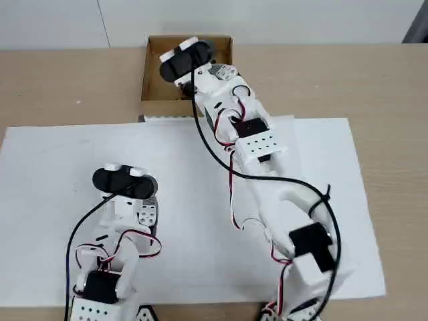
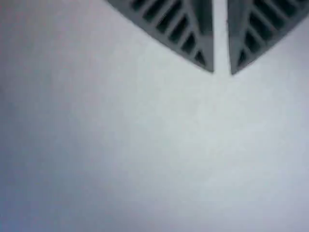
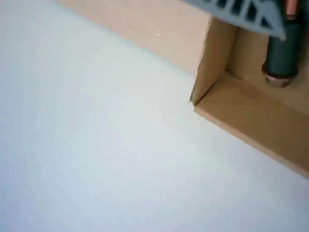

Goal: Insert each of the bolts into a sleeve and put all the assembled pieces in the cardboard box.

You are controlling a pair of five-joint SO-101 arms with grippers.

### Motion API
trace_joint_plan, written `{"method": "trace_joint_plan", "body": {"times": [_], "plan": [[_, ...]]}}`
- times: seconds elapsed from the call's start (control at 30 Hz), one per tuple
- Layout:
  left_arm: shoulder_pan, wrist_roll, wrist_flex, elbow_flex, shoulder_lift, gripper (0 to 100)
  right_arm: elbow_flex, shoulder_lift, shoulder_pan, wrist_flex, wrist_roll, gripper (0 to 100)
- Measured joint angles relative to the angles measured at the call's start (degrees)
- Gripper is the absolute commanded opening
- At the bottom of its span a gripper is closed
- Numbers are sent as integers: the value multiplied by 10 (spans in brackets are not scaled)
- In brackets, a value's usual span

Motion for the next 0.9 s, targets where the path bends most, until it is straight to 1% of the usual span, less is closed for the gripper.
{"method": "trace_joint_plan", "body": {"times": [0.23,0.53,0.7,0.8,0.9], "plan": [[0,0,0,0,0,6,0,-102,1,99,-3,3],[0,0,0,0,0,6,0,-255,42,273,-112,3],[0,0,0,0,0,6,4,-331,76,340,-165,3],[0,0,0,0,0,6,45,-390,91,364,-175,3],[0,0,0,0,0,6,120,-467,97,367,-177,3]]}}
